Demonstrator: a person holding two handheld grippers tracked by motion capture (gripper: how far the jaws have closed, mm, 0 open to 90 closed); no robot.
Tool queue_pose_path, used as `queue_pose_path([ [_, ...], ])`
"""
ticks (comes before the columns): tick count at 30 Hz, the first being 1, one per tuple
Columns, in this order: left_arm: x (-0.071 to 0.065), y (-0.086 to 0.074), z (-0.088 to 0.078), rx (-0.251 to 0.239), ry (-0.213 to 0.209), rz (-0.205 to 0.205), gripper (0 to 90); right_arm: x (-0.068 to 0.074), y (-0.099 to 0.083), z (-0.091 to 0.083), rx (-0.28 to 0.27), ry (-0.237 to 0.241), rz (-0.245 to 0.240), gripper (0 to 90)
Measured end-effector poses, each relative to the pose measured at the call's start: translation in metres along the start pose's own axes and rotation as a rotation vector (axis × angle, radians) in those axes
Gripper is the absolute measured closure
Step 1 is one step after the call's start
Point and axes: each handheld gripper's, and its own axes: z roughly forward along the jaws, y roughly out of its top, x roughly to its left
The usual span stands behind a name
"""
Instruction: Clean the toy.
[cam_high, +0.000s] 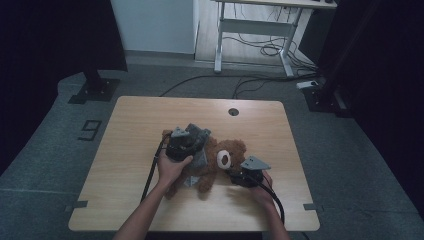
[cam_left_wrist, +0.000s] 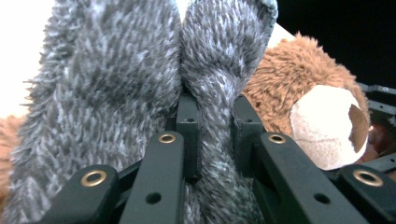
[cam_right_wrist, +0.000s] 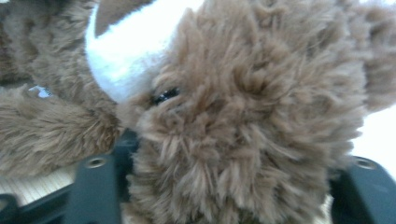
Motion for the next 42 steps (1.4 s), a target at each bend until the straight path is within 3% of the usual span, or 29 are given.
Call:
queue_pose_path([
  [4,-0.002,-0.01,-0.003,-0.034,-0.007,-0.007,77.6,0.003,0.002,-0.006,0.027,-0.01,0.064,13.9],
  [12,-0.005,-0.03,-0.011,-0.081,-0.039,-0.022,78.3,0.001,0.006,-0.029,-0.005,0.033,0.14,6.8],
  [16,-0.009,-0.039,-0.014,-0.1,-0.043,-0.021,78.5,0.006,0.016,-0.033,-0.059,0.05,0.177,3.5],
  [19,-0.012,-0.044,-0.016,-0.111,-0.045,-0.025,78.6,0.012,0.024,-0.029,-0.035,0.034,0.178,0.0],
  [23,-0.014,-0.049,-0.017,-0.119,-0.045,-0.024,78.7,0.015,0.024,-0.019,-0.033,0.006,0.194,0.0],
  [26,-0.015,-0.051,-0.017,-0.125,-0.048,-0.027,78.9,0.014,0.023,-0.014,-0.04,0.011,0.221,0.0],
  [31,-0.015,-0.052,-0.017,-0.128,-0.054,-0.032,78.9,0.012,0.022,-0.008,0.007,0.009,0.239,0.0],
  [38,-0.016,-0.054,-0.017,-0.129,-0.06,-0.036,78.8,0.013,0.017,-0.002,0.018,-0.016,0.256,0.0],
  [42,-0.015,-0.052,-0.019,-0.121,-0.074,-0.049,78.4,0.017,0.016,-0.004,0.028,-0.004,0.235,15.3],
])
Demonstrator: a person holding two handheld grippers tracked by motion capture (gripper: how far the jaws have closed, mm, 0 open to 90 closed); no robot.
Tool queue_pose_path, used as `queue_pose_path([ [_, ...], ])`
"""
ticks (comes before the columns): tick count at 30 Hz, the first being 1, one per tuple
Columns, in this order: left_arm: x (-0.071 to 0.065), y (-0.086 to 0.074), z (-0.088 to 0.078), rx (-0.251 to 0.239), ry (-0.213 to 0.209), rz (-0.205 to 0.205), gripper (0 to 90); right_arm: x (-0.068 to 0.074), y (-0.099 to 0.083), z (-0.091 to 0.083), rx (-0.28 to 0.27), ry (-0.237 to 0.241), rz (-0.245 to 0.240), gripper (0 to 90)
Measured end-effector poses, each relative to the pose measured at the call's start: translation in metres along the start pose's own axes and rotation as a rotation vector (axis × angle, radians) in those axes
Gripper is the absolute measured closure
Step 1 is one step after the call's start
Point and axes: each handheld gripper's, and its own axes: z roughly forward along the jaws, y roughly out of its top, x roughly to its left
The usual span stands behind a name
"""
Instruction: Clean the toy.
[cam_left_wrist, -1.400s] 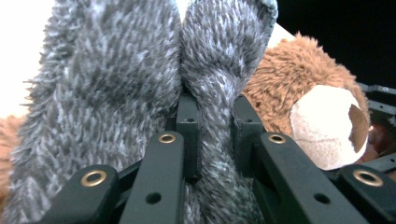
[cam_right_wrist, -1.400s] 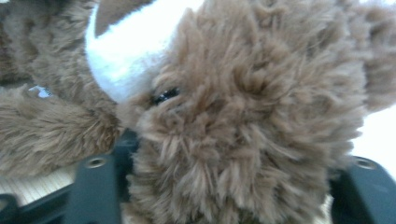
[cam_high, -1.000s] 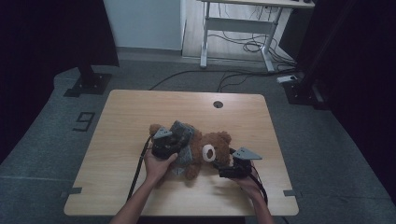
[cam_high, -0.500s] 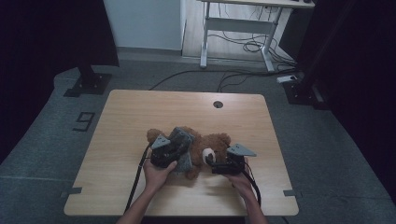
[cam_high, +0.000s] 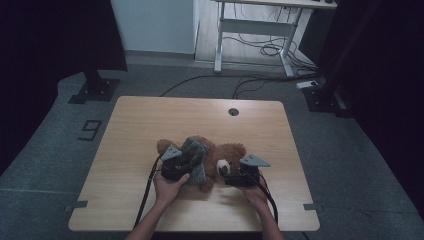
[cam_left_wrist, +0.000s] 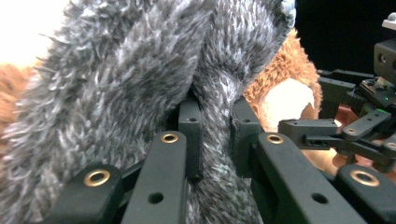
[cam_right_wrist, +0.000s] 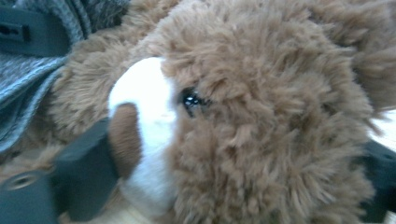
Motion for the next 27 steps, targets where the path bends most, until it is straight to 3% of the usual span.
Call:
queue_pose_path([
  [4,0.001,0.007,-0.006,0.027,-0.03,-0.032,78.2,0.005,-0.004,-0.007,-0.008,-0.001,-0.04,23.0],
  [8,-0.006,0.015,-0.013,0.029,-0.038,-0.035,78.2,0.0,-0.01,-0.012,-0.026,0.04,-0.061,25.7],
  [11,-0.016,0.028,-0.017,0.041,-0.023,0.009,77.9,-0.001,-0.012,-0.013,-0.039,0.049,-0.076,26.0],
  [15,-0.041,0.054,-0.012,0.009,-0.048,0.067,77.8,-0.001,-0.015,-0.015,-0.05,0.05,-0.088,26.1],
  [19,-0.069,0.072,0.016,0.039,-0.068,0.115,77.6,0.001,-0.015,-0.015,-0.049,0.041,-0.1,26.0],
  [23,-0.093,0.084,0.062,0.13,-0.051,0.148,77.6,0.002,-0.017,-0.016,-0.057,0.032,-0.113,26.1],
  [25,-0.098,0.083,0.089,0.195,-0.01,0.171,77.2,0.004,-0.017,-0.017,-0.054,0.028,-0.121,26.0],
  [27,-0.096,0.076,0.106,0.242,0.006,0.165,76.8,0.005,-0.018,-0.018,-0.054,0.022,-0.126,26.1],
])
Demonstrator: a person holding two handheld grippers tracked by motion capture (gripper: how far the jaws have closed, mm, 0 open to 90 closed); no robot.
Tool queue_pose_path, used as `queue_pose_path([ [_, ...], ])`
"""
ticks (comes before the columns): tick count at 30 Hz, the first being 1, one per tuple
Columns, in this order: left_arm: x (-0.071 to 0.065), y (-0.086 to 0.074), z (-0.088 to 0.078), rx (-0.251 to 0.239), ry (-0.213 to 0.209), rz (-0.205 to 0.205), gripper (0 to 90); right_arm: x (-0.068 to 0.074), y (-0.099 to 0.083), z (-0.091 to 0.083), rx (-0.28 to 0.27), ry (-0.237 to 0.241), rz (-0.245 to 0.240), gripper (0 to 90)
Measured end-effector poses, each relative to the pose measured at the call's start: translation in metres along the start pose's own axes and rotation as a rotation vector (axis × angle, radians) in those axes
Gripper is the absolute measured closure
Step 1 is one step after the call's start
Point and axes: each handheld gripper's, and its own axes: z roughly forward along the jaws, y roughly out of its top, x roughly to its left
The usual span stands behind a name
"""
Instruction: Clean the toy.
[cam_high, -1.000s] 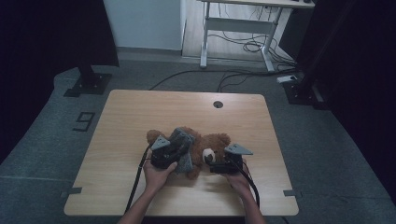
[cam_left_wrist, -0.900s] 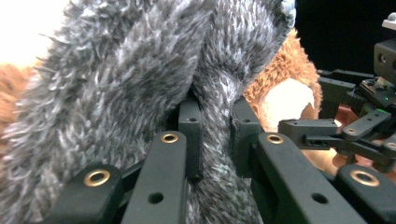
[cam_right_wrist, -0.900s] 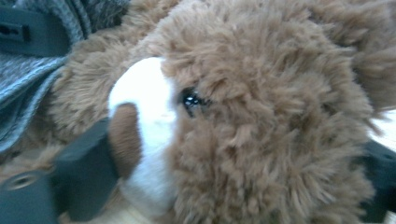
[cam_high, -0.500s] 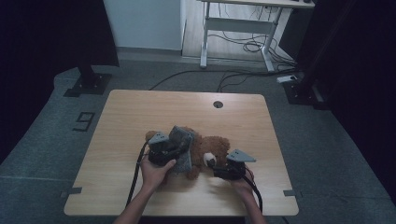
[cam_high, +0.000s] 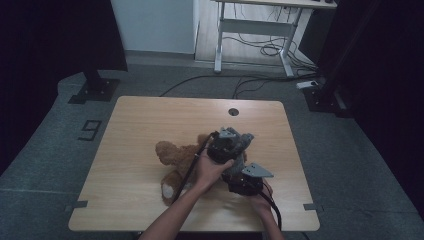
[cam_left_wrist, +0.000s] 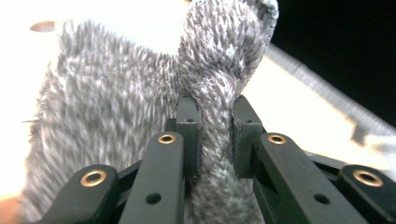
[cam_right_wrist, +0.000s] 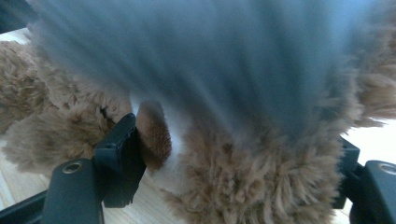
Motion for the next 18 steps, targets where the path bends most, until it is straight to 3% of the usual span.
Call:
queue_pose_path([
  [3,0.007,-0.009,0.005,-0.027,-0.02,-0.043,77.3,-0.002,-0.003,0.0,0.004,-0.002,0.013,26.1],
  [7,0.019,-0.015,-0.013,-0.029,-0.024,-0.071,77.9,0.001,-0.004,0.0,0.004,-0.008,-0.012,26.2],
  [9,0.025,-0.019,-0.022,-0.032,0.007,-0.067,77.9,0.002,-0.004,0.0,0.002,-0.013,-0.014,26.3],
  [12,0.042,-0.028,-0.038,-0.018,0.092,-0.055,78.0,0.002,-0.006,-0.001,-0.004,-0.012,-0.008,26.5],
  [15,0.06,-0.04,-0.055,-0.021,0.063,-0.073,78.7,0.001,-0.006,-0.001,-0.01,-0.005,-0.008,26.7],
  [18,0.066,-0.045,-0.072,-0.044,0.063,-0.073,78.7,0.002,-0.006,0.0,-0.011,-0.003,-0.011,27.0],
])
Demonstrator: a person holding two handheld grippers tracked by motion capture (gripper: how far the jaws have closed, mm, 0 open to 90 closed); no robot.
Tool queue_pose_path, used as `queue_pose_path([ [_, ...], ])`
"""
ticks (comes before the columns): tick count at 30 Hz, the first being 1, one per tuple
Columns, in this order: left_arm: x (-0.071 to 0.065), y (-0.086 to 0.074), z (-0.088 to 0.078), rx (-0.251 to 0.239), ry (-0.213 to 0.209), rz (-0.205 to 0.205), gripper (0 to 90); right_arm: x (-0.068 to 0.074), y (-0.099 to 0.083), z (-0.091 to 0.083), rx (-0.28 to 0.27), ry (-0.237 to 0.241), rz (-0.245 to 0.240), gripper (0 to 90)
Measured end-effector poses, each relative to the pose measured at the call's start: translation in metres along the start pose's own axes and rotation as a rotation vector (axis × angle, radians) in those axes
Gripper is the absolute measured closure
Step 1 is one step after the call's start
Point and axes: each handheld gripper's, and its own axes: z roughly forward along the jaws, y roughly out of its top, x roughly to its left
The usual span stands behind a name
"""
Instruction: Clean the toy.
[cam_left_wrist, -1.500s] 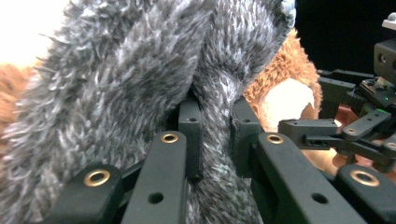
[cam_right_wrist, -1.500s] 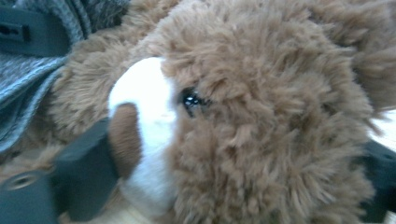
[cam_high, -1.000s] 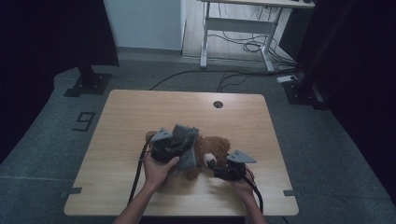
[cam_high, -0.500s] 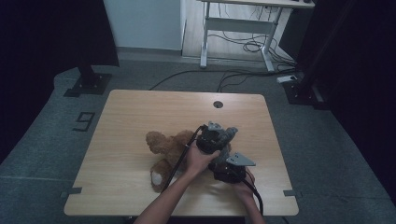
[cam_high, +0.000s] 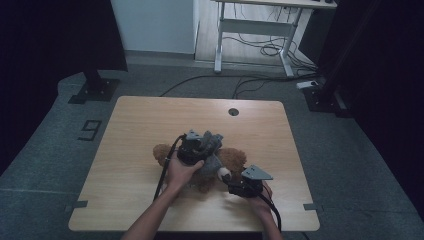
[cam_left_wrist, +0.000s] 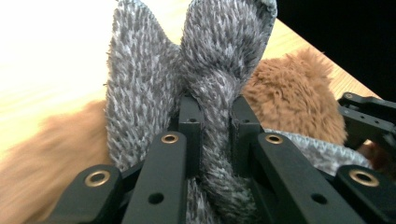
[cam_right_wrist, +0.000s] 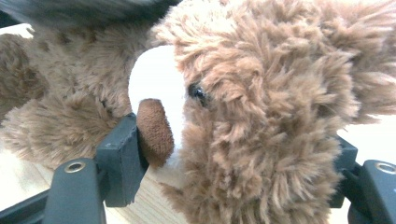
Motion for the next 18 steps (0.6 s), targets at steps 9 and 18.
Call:
queue_pose_path([
  [9,0.052,-0.02,-0.042,-0.071,0.021,-0.135,78.0,0.0,-0.001,0.0,0.001,-0.003,-0.019,27.6],
  [18,0.088,-0.049,-0.054,-0.021,0.119,-0.181,78.0,0.001,-0.002,0.0,0.0,-0.004,-0.037,27.6],
])
